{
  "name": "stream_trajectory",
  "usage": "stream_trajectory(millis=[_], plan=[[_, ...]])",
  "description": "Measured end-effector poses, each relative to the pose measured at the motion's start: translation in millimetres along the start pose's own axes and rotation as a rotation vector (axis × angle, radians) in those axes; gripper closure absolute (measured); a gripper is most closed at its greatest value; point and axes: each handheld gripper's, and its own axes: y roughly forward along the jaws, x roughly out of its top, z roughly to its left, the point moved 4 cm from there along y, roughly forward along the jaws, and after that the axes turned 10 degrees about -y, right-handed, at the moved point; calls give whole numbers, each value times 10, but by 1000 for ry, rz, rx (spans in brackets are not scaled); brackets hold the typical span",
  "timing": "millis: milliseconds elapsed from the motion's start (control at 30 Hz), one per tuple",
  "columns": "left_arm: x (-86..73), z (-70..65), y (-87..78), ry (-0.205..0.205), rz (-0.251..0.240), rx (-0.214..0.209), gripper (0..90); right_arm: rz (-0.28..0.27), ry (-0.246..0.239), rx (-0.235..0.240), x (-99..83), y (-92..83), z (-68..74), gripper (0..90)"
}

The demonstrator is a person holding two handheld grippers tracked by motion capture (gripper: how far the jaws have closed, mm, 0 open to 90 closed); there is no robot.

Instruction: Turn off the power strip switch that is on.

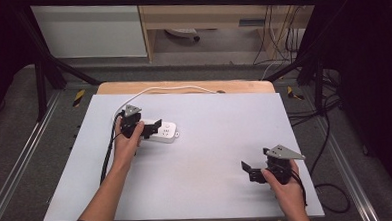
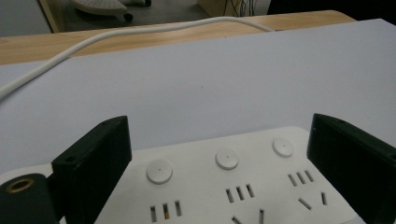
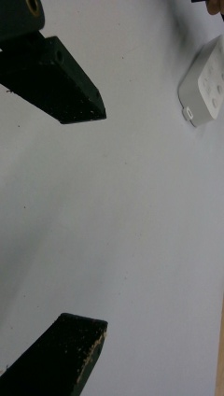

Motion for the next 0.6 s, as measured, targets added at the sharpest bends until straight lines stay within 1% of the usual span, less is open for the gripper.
stream_trajectory(millis=[133,333,400,600], plan=[[13,-52,-57,16,7,-23,63,1,3,-1,-2,3,-4,24],[24,-118,-130,32,12,-39,64,2,-3,1,1,7,5,24],[21,-140,-159,38,15,-38,64,2,1,1,0,7,4,24],[13,-205,-270,53,18,-54,65,5,-1,1,-1,10,5,27]])
